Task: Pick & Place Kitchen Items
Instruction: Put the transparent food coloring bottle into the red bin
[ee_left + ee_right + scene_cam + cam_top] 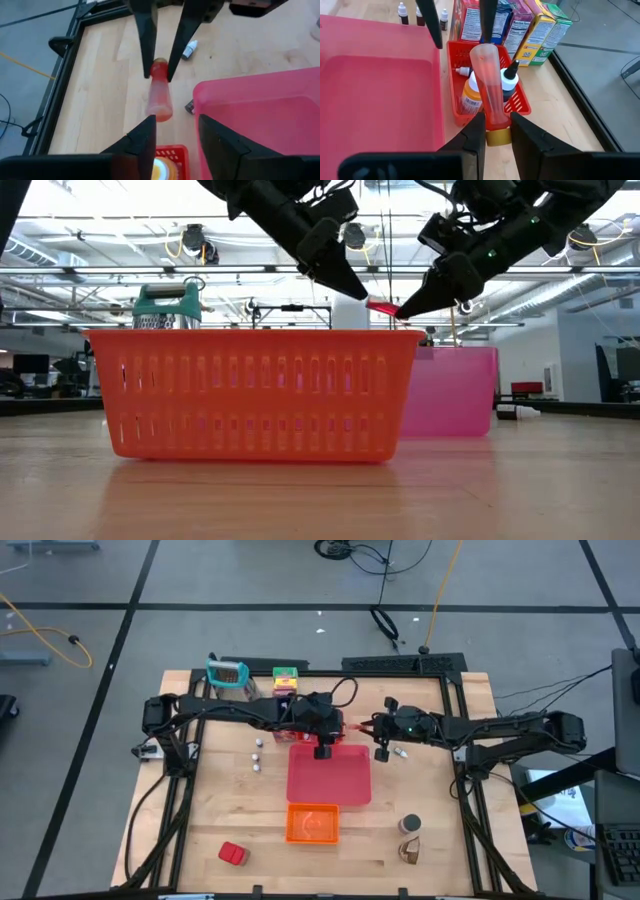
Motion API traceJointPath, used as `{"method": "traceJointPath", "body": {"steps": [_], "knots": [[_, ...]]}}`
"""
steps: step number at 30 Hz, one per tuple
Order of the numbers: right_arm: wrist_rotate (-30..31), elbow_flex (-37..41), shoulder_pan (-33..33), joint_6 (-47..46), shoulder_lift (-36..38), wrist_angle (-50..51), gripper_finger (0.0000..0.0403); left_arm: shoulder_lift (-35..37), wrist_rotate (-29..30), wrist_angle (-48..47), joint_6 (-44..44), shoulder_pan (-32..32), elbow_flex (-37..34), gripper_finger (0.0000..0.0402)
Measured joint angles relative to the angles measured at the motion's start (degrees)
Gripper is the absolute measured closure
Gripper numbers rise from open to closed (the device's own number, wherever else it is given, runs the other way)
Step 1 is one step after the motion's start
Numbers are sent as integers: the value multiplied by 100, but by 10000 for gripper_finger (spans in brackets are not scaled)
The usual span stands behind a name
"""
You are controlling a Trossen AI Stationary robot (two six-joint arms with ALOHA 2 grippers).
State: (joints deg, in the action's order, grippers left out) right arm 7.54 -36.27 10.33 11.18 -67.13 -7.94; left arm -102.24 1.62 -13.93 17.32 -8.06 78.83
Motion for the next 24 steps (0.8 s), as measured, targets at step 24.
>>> {"method": "traceJointPath", "body": {"steps": [24], "knots": [[-12,0,-259,168,2,-660,343,-52,226,605,-94,67,-2,195]]}}
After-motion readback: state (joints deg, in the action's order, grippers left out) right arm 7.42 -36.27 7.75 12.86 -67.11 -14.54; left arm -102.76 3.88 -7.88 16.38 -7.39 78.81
